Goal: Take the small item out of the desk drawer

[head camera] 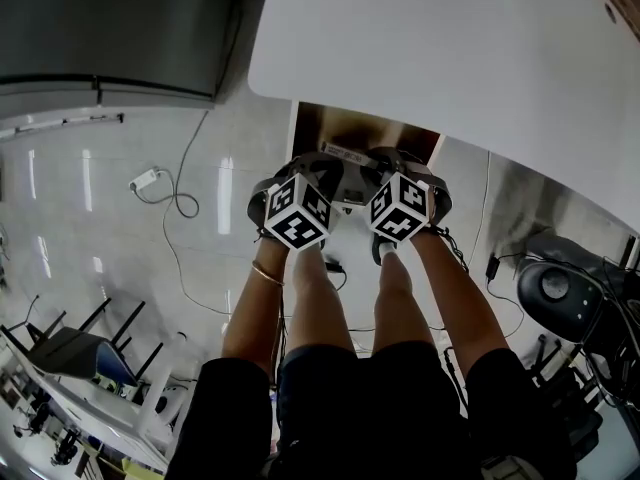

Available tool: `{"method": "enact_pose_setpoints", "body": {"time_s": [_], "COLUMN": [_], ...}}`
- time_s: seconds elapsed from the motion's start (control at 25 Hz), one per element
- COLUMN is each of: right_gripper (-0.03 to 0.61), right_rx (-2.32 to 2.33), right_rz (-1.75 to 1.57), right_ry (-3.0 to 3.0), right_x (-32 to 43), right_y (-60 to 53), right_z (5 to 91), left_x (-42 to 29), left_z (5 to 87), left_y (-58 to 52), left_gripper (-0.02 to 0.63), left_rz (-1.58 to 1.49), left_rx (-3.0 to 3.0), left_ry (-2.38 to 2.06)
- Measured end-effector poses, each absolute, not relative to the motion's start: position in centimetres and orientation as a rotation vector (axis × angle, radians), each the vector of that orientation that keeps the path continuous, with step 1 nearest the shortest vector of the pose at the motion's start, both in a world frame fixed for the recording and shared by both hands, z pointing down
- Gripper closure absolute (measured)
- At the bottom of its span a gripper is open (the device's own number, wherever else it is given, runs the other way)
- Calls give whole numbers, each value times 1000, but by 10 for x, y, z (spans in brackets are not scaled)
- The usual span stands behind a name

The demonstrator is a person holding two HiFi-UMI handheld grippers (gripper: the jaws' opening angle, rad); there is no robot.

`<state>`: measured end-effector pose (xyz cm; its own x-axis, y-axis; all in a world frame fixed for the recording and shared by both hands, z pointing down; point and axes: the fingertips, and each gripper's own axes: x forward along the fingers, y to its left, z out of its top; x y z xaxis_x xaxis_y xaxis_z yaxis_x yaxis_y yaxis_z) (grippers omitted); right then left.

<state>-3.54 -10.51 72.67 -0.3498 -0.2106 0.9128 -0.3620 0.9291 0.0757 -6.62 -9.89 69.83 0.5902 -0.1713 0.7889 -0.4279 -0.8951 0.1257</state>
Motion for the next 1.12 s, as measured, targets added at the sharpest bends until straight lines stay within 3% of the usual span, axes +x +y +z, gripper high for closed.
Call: {"method": "enact_pose_setpoints", "body": {"time_s": [1.12], "right_gripper": [471], "right_rx": [570], "right_rz": [239], "right_ry": [-2049], "right_x": [-21], "right_y": [-99], "right_z": [635], "left_x": [-84], "left_z": [618], "left_y": [-98], "left_gripper": [614], "left_rz": [1027], "left_rx": [2447], "left_ry": [-764]}}
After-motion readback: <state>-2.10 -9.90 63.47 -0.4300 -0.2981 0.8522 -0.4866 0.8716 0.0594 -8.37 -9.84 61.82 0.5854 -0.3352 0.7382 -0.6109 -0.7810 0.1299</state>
